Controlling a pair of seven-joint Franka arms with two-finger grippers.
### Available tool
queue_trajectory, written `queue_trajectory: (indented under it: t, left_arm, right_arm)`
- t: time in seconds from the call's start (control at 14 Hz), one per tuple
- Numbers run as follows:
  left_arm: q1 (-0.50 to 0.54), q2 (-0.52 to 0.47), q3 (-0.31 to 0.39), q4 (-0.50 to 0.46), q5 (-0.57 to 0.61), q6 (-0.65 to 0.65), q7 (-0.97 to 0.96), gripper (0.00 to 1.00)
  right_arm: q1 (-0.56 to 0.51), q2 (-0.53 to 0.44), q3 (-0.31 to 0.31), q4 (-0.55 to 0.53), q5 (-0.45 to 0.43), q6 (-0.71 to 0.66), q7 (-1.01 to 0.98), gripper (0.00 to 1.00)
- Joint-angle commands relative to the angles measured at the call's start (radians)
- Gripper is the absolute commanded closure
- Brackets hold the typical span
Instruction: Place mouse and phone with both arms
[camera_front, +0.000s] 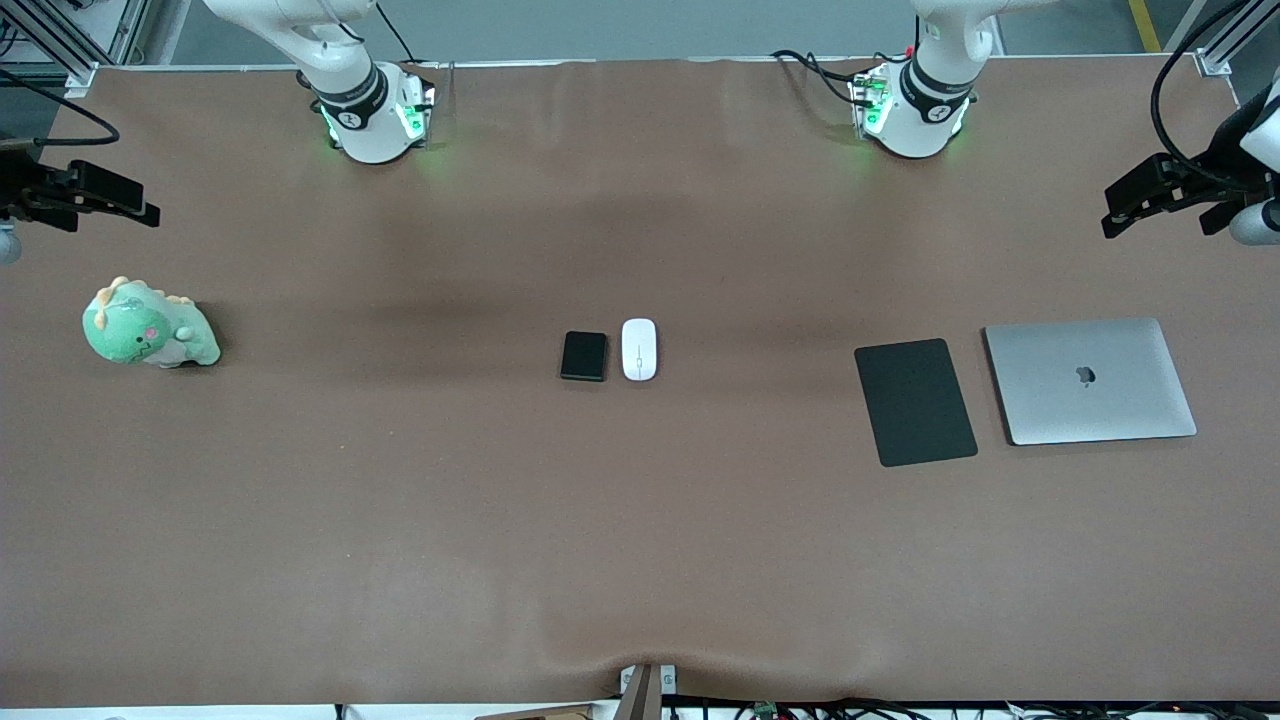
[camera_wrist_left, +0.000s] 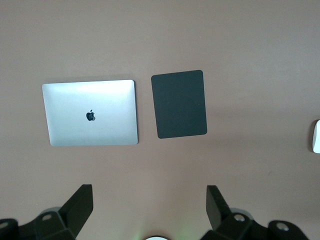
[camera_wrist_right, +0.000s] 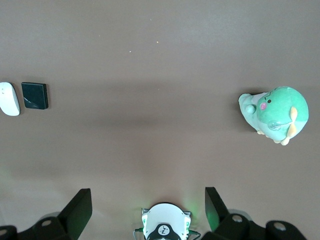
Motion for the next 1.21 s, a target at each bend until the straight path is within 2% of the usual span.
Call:
queue_trajectory:
  t: [0.0, 0.36, 0.57, 0.86, 1.14]
  left_arm:
    - [0.002, -0.004, -0.005, 0.005, 0.020, -0.006, 0.012, 0.00]
    - [-0.012, 0.031, -0.017, 0.001, 0.005, 0.009, -0.004, 0.00]
    - [-0.014, 0.077, -0.092, -0.013, 0.003, 0.061, -0.025, 0.00]
    - [-0.024, 0.151, -0.225, -0.044, 0.013, 0.153, -0.218, 0.00]
    - [-0.125, 0.247, -0.250, -0.070, 0.016, 0.258, -0.362, 0.00]
  right_arm:
    - [-0.023, 0.011, 0.010, 0.022, 0.019, -0.018, -0.013, 0.00]
    - [-0.024, 0.011, 0.010, 0.022, 0.019, -0.018, -0.015, 0.00]
    - [-0.024, 0.013, 0.010, 0.022, 0.019, -0.018, -0.013, 0.00]
    - [-0.023, 0.013, 0.012, 0.022, 0.019, -0.018, -0.013, 0.00]
    - [-0.023, 0.013, 0.012, 0.022, 0.019, -0.018, -0.013, 0.00]
